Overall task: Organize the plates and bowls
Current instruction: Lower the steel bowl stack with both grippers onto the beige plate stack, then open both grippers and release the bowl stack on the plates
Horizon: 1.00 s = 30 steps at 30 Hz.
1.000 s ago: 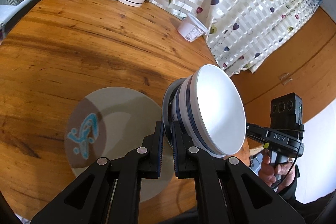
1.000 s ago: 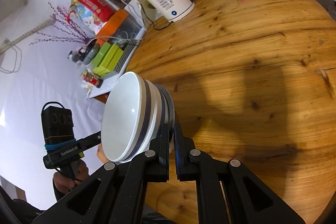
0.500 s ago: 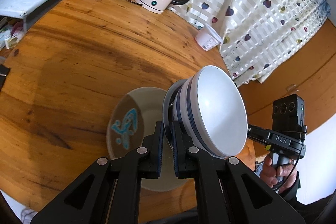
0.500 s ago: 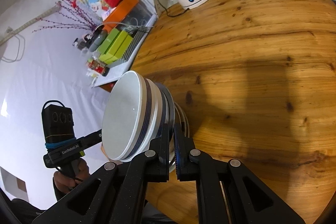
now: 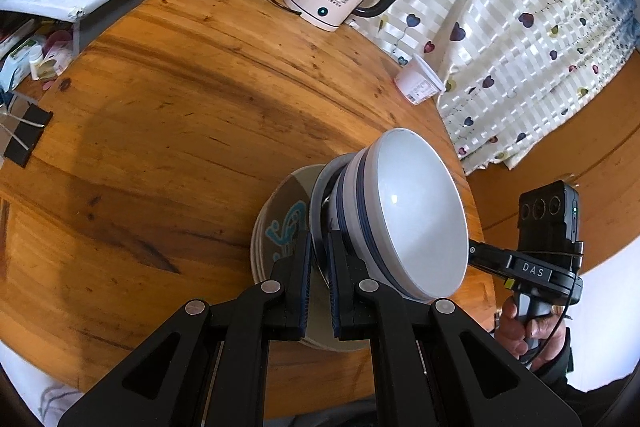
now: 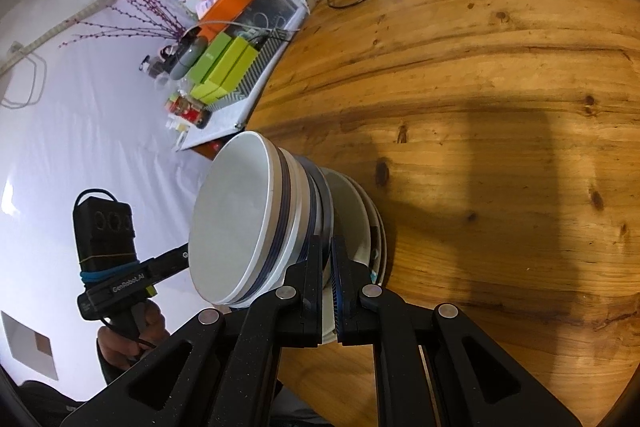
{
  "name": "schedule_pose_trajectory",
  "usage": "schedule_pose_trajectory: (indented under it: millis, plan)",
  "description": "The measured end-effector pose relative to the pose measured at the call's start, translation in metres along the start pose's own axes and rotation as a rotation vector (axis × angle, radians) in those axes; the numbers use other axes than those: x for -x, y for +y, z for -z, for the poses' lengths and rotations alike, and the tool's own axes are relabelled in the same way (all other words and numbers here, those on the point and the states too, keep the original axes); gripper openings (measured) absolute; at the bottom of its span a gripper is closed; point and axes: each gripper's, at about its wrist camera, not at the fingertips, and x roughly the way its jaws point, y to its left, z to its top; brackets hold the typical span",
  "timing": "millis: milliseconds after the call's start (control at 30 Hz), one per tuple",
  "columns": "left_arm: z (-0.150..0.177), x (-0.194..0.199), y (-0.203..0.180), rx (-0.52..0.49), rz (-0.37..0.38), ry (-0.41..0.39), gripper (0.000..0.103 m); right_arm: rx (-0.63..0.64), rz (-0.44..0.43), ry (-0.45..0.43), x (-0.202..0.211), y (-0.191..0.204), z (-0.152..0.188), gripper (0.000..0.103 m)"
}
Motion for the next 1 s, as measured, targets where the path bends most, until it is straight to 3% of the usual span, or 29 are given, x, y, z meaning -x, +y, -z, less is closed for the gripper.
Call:
schedule_pose_trajectory:
  millis: [700,1000]
  plan:
    - [0.002,0.002,0.003,0.013,-0.016,-0.023,0.007,0.04,0.022,0.0,0.002,0.006,0.001,0.008]
    - [0.008,0.011,-0.001,0.0,-0.07,-0.062,0.01,0.06,0.045,-0.037,0.016,0.01,0.01,0.028]
